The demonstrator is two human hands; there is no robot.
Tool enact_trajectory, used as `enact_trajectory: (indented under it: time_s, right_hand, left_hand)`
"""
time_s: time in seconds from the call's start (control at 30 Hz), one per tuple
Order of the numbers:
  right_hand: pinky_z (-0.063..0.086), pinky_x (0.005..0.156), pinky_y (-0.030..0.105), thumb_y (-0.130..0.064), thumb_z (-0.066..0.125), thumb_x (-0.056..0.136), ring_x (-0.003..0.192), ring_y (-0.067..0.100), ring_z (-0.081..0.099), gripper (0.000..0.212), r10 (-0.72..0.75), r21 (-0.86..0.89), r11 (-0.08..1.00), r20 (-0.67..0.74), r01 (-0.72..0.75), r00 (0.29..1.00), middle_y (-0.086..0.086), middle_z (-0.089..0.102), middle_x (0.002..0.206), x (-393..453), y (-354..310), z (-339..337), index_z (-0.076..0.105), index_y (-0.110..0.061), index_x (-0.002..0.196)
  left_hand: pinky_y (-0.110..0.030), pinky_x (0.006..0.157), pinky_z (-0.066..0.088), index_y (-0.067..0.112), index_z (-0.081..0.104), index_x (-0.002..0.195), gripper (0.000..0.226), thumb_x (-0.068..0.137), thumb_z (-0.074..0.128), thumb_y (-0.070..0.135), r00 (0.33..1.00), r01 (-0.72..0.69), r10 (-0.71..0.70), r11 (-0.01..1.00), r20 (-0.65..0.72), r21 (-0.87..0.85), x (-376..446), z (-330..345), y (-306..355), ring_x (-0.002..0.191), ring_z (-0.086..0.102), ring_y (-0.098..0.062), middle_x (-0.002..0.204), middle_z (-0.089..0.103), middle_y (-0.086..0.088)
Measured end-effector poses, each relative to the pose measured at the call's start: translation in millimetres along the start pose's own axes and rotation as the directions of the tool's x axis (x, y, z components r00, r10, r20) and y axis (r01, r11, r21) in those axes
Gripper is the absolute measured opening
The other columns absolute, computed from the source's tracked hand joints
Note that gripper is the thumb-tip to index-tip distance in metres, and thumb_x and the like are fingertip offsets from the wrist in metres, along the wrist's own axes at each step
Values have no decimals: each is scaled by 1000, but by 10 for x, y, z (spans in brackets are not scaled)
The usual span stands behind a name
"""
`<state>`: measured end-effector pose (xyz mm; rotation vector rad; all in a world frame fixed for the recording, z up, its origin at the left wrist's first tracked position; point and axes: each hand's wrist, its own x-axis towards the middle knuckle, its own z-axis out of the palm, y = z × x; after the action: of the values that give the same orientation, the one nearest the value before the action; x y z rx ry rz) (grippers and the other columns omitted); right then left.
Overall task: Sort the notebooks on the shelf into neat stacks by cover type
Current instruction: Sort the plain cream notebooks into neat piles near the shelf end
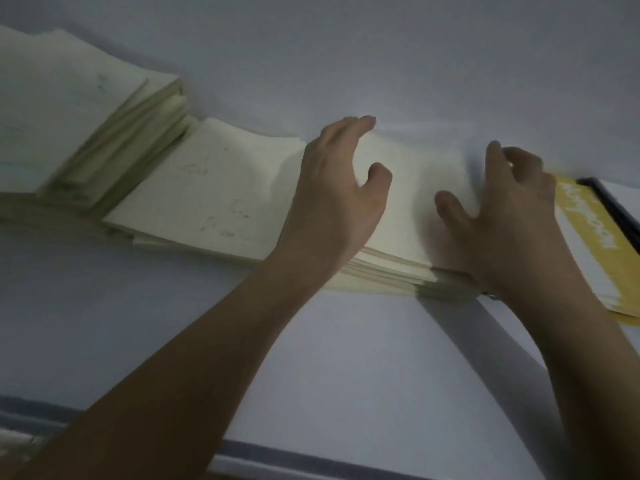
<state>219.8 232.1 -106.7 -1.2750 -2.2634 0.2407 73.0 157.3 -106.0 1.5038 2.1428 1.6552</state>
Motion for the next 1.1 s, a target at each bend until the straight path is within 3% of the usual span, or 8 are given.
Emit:
enact_trajectory:
  time_s: [0.13,0.23,0.43,0.63,0.8,0.93,1.0,1.1]
  right_hand:
    - [35,95,28,-21,50,97,119,23,49,41,-88,166,978,-204,123,975,5,48,134,-24,-35,-104,49,-14,137]
    - [46,86,29,-14,48,97,98,16,60,26,-238,295,905,-246,307,939,-8,60,113,-155,-276,-155,62,-18,118]
    - [47,86,33,-52,39,90,114,17,52,53,-641,182,760,51,624,766,-5,55,129,-431,-1127,151,51,-24,133]
    - [19,115,48,-75,44,82,146,26,10,95,-526,-36,799,441,600,727,8,6,160,-253,-1626,606,8,-20,151]
    - [17,115,47,-55,37,97,145,31,16,70,-604,-74,743,354,665,714,10,17,158,-474,-1451,634,15,-18,151]
    - [23,111,30,-40,34,102,139,18,28,49,-636,178,768,331,616,697,-4,33,153,-522,-1353,350,30,-27,149]
    - [30,101,15,-37,35,103,130,6,40,41,-580,389,792,241,470,778,-16,46,143,-446,-1397,198,39,-36,144]
    - [32,87,2,-37,36,103,111,-8,48,35,-494,585,727,82,359,865,-31,55,119,-330,-1524,48,46,-46,135]
  left_hand:
    - [-16,102,35,18,64,120,38,86,51,8,975,-129,129,992,-179,10,-106,-116,59,125,45,-15,128,55,0]
    - [-15,99,36,23,64,117,34,89,53,8,977,-159,164,986,-134,54,-267,-265,138,125,40,-10,129,50,4]
    - [-25,94,39,19,67,106,31,83,47,25,974,-182,217,915,-60,359,-358,-1200,-188,110,51,-17,113,61,2]
    - [-35,93,43,24,65,108,30,86,47,34,984,-157,66,756,165,635,-120,-1922,-105,107,51,-18,111,64,6]
    - [-26,81,42,20,67,106,19,91,55,20,990,-5,-68,864,127,503,127,-2200,-23,93,57,-13,97,64,8]
    - [-27,71,49,20,69,94,14,92,57,27,964,140,-219,900,149,413,190,-2242,-87,77,61,-16,84,65,6]
    - [-34,80,57,16,67,95,20,93,57,33,910,370,-391,916,136,157,212,-2209,-65,78,67,-21,95,69,-7]
    - [-40,80,59,6,57,114,47,92,56,47,734,676,-606,695,308,-245,235,-2179,-11,85,72,-33,111,66,-20]
